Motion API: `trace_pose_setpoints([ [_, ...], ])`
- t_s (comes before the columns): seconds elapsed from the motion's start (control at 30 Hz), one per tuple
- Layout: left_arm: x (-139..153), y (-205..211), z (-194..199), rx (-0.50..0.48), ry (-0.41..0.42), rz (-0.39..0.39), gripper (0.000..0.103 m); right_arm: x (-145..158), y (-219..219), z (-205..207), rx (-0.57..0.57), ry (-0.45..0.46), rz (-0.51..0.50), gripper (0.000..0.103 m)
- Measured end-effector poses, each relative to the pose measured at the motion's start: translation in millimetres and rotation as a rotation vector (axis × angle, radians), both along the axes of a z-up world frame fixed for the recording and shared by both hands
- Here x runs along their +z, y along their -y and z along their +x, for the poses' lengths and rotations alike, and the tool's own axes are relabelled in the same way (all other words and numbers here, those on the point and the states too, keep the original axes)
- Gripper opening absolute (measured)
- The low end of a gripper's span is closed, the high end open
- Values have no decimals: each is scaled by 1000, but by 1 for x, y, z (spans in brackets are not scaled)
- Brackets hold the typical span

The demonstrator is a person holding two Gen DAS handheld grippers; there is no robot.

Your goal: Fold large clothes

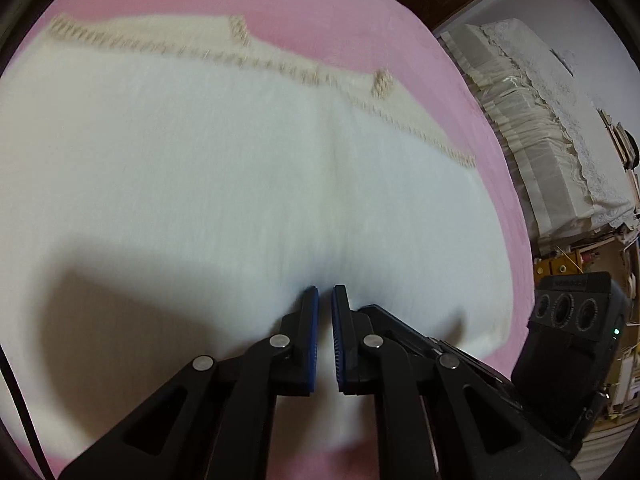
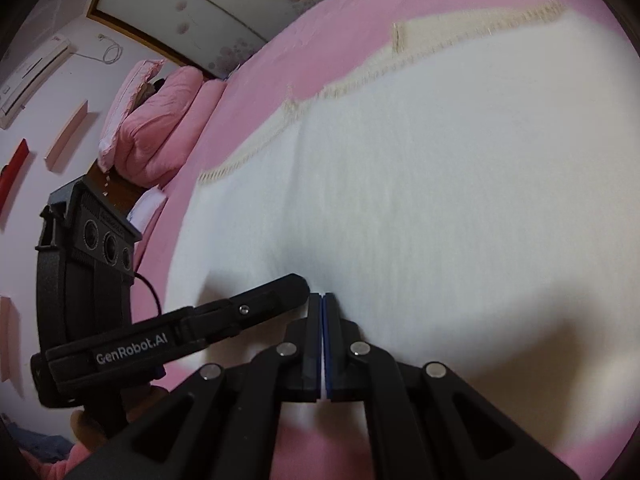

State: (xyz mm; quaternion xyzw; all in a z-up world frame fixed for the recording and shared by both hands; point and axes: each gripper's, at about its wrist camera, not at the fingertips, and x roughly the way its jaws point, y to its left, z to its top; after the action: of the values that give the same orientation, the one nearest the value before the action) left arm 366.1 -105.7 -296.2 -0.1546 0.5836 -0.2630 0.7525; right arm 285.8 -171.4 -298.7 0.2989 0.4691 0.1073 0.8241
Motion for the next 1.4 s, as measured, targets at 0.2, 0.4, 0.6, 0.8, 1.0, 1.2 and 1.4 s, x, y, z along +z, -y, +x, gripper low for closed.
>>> trace_pose_setpoints([
  [0.2,-8,6,66,34,46,-18,0,-4,5,78,-11,64,-71,0],
  [0.4,-16,8,97,64,90,-2,1,-26,35,134,-105,1,101,0],
  [0.6,-7,-42,106,152,130,37,1,-19,69,121,-49,25,-50,0],
  [0.8,4,-149,111,247,180,185,1,-3,187,70,-162,16,-283,0],
  [1.0,20,-169,103,278,170,338,1,11,198,61,-234,-55,-406,0],
  [1.2,39,-85,51,115,116,179,2,23,107,54,-117,8,-152,0],
  [1.4,14,-44,18,84,-49,20,2,15,1,49,40,0,-152,0],
])
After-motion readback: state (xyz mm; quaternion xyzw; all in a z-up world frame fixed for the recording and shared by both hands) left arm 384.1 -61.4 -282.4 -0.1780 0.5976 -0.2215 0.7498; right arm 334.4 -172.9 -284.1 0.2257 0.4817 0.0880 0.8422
